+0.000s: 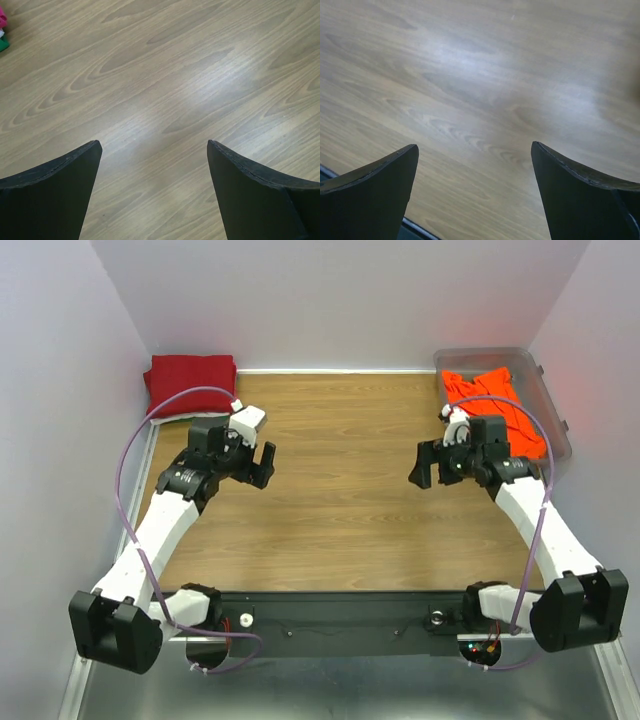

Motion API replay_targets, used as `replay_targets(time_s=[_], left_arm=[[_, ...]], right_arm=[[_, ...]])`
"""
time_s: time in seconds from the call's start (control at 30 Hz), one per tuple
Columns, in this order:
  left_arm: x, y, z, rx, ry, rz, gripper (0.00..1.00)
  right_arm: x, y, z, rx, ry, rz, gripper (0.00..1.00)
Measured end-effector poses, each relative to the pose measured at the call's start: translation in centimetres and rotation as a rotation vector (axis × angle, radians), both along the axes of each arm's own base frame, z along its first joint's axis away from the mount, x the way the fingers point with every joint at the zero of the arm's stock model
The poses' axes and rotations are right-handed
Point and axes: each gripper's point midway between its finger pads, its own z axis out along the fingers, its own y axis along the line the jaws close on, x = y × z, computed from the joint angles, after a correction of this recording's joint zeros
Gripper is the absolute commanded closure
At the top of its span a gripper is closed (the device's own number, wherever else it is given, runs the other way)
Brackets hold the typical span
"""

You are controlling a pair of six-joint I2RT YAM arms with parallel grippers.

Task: Fold and stack the t-shirts
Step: Grab the tshirt from the pile

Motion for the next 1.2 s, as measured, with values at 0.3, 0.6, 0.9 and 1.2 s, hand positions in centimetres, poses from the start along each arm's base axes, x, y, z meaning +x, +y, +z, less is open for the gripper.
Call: replay_targets(time_s=[0.3, 0.6, 0.9, 1.2], left_arm=[[3.4, -1.3, 3.1, -0.004, 0.003, -0.026, 0.01], [5.2, -1.9, 4.3, -0.001, -0.004, -0.038, 0.01], [5.4, -1.7, 2.4, 0.024, 0.055, -0.030, 0.01], [5.3, -1.5, 2.0, 0.039, 0.058, -0.026, 0.01]], right_arm=[[11.2, -4.9, 8.6, -0.073, -0.196, -0.108, 0.00], [23.1, -18.1, 5.8, -0.156, -0.186, -0.333, 0.00], [27.9, -22.0, -6.9, -0.209, 0.006, -0.377, 0.00], [27.7, -22.5, -12.6, -0.227, 0.099, -0.380, 0.01]])
